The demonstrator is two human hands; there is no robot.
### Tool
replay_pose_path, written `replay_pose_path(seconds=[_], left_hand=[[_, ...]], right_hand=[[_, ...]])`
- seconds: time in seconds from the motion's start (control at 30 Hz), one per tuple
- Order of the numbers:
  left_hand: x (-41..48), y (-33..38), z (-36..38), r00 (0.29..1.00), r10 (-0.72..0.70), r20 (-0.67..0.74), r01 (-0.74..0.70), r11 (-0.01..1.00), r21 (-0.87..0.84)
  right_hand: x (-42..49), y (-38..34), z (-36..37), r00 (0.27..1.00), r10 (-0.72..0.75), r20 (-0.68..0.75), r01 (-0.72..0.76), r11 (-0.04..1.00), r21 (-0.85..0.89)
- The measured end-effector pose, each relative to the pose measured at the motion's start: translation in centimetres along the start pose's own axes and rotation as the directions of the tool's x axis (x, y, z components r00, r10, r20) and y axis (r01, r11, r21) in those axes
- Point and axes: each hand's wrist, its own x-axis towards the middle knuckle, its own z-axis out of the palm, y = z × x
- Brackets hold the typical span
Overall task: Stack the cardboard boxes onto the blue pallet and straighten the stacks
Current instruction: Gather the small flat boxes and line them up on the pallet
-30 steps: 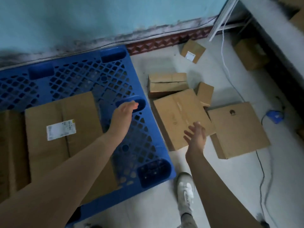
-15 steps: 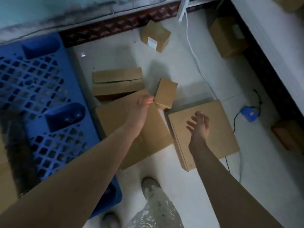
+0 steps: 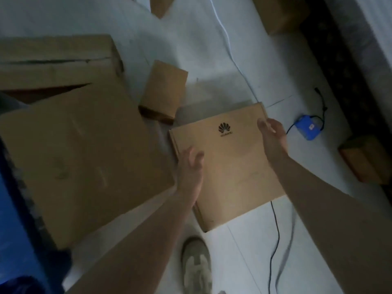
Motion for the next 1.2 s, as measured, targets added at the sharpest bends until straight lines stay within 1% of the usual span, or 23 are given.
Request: replay_pose_path(seconds=[0.07,0.13,0.2,0.23,0.27,0.3,0.33,0.4,0.43,0.5,0.53,0.63,0.7,0.77,0.83,0.97,1.07,1.2], left_hand=[[0.7,-3.1,1.9,0.998,-0.036,-0.047,0.038,0.998,0.048],[1.1,-5.0,3.6,0.990,-0.084,-0.117,0.090,0.995,0.046],[1.3,-6.2,4.8,0.970,-0.023,-0.242,0.067,0.982,0.177],[1.5,-6.6,5.2,0.949,0.038,-0.314,0.045,0.967,0.251],[2.0,-6.9,5.3,0.922,0.083,-0.378,0.033,0.956,0.291],[2.6,-7.1,5.3,0.904,0.082,-0.419,0.044,0.958,0.282],[3.2,-7.4,5.2,0.902,0.034,-0.430,0.073,0.970,0.231],[3.9,-7.9,5.0,0.920,-0.095,-0.379,0.145,0.984,0.105],[4.1,-8.1,4.9,0.929,-0.127,-0.348,0.162,0.984,0.072],[4.2,-8.2,4.5,0.934,-0.144,-0.327,0.166,0.985,0.042],[4.2,-8.1,4.2,0.932,-0.151,-0.328,0.168,0.985,0.025],[3.9,-7.4,3.0,0.934,-0.183,-0.307,0.176,0.983,-0.050],[2.9,-6.4,2.5,0.943,-0.148,-0.296,0.142,0.989,-0.042],[1.7,-4.9,2.4,0.954,-0.079,-0.290,0.082,0.997,-0.002],[0.5,-2.9,2.1,0.968,-0.025,-0.248,0.031,0.999,0.020],[-2.1,2.2,0.5,0.988,0.028,-0.154,-0.029,1.000,-0.003],[-4.3,6.4,-1.8,0.977,0.129,-0.168,-0.127,0.992,0.024],[-7.4,11.7,-6.3,0.945,0.216,-0.247,-0.205,0.976,0.073]], right_hand=[[2.7,2.5,-1.0,1.000,-0.017,-0.004,0.017,0.997,-0.074],[5.1,4.7,-2.0,0.999,-0.032,-0.014,0.030,0.993,-0.116],[7.1,6.6,-2.7,1.000,-0.020,-0.024,0.017,0.990,-0.137],[7.8,7.4,-3.1,0.999,-0.001,-0.034,-0.005,0.988,-0.156],[8.5,8.3,-3.4,0.999,0.026,-0.037,-0.032,0.985,-0.167],[9.0,9.1,-3.6,0.997,0.064,-0.030,-0.068,0.985,-0.161],[9.6,9.8,-3.4,0.993,0.113,-0.016,-0.114,0.981,-0.154],[9.9,10.7,-2.7,0.975,0.220,-0.012,-0.218,0.958,-0.184],[9.9,11.0,-2.2,0.967,0.252,-0.034,-0.253,0.939,-0.231],[9.3,11.1,-1.3,0.959,0.257,-0.120,-0.283,0.892,-0.353],[8.8,11.1,-1.1,0.957,0.246,-0.152,-0.287,0.876,-0.387],[6.9,11.2,-1.8,0.966,0.208,-0.157,-0.254,0.884,-0.392],[5.6,10.8,-3.0,0.973,0.173,-0.154,-0.220,0.899,-0.378],[4.4,9.7,-4.4,0.972,0.164,-0.171,-0.218,0.903,-0.370],[3.1,8.2,-6.0,0.966,0.158,-0.204,-0.226,0.901,-0.371],[0.3,3.9,-9.0,0.955,0.126,-0.269,-0.219,0.911,-0.351],[-2.4,-0.4,-10.2,0.954,0.098,-0.285,-0.189,0.930,-0.314],[-6.8,-6.5,-9.5,0.967,0.065,-0.248,-0.128,0.961,-0.245]])
